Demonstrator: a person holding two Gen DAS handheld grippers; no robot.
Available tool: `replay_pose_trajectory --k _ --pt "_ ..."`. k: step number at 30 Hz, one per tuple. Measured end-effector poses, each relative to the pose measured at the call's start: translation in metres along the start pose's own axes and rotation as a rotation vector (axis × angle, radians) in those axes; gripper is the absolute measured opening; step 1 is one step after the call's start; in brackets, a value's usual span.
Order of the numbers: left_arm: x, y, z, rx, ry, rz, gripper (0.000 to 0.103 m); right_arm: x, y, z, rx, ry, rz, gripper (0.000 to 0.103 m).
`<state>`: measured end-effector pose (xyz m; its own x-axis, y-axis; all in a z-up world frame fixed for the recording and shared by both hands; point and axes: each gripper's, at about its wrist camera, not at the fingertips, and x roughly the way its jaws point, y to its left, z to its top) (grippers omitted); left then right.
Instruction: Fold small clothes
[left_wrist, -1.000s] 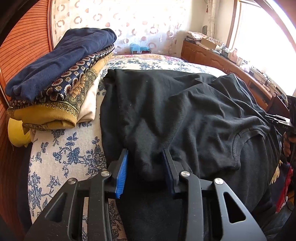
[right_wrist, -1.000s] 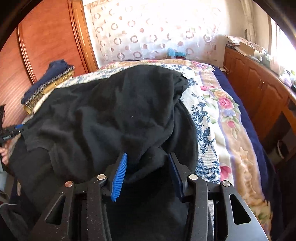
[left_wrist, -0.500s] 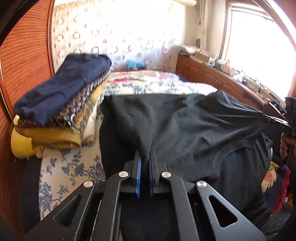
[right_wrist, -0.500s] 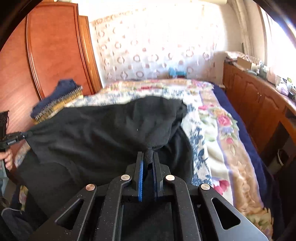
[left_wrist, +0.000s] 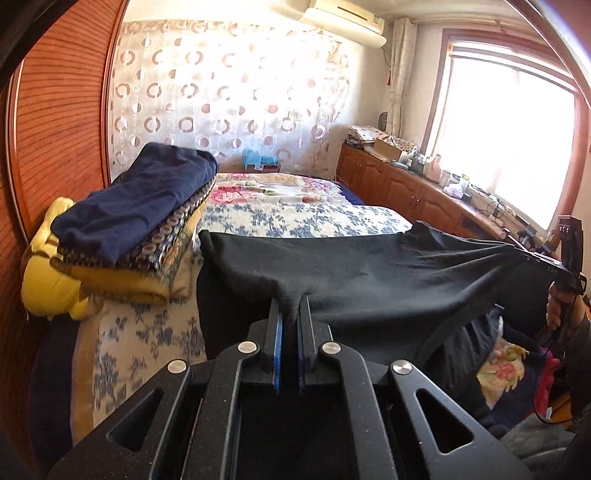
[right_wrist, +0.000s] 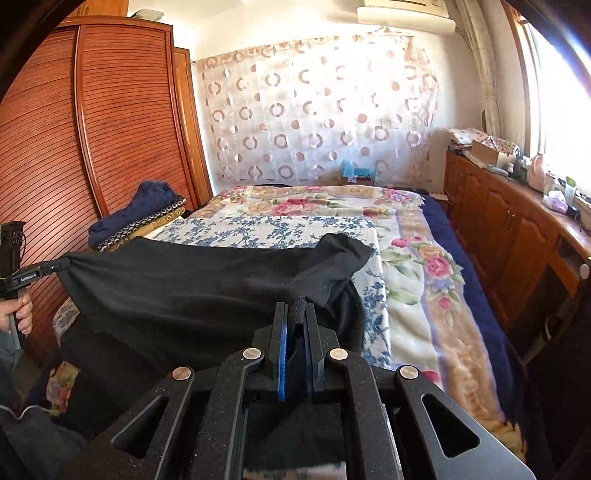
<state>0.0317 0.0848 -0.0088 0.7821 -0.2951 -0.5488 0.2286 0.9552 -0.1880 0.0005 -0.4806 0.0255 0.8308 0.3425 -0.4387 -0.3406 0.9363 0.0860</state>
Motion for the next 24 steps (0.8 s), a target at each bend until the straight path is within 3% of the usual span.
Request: replay_pose_trajectory --k 6,13,21,23,24 --pt "-0.002 0.009 -0.034 -0.045 0.071 0.022 0.007 -0.014 0.004 -0.022 0.007 0.058 0.005 0.007" --pt "0.021 0.009 -0.077 -0.073 0.176 0.050 0.007 0.022 0.004 -0.065 0.047 0.239 0.002 0.007" --pt "0.019 0.007 -0.080 -0.079 0.202 0.063 0.009 0.019 0.011 -0.057 0.037 0.234 -0.014 0.012" --pt "0.016 0.006 -0.081 -0.077 0.204 0.074 0.016 0.016 0.014 -0.060 0.022 0.227 -0.028 0.013" --pt "0.015 0.006 -0.081 -0.075 0.203 0.081 0.025 0.015 0.015 -0.059 0.017 0.223 -0.034 0.016"
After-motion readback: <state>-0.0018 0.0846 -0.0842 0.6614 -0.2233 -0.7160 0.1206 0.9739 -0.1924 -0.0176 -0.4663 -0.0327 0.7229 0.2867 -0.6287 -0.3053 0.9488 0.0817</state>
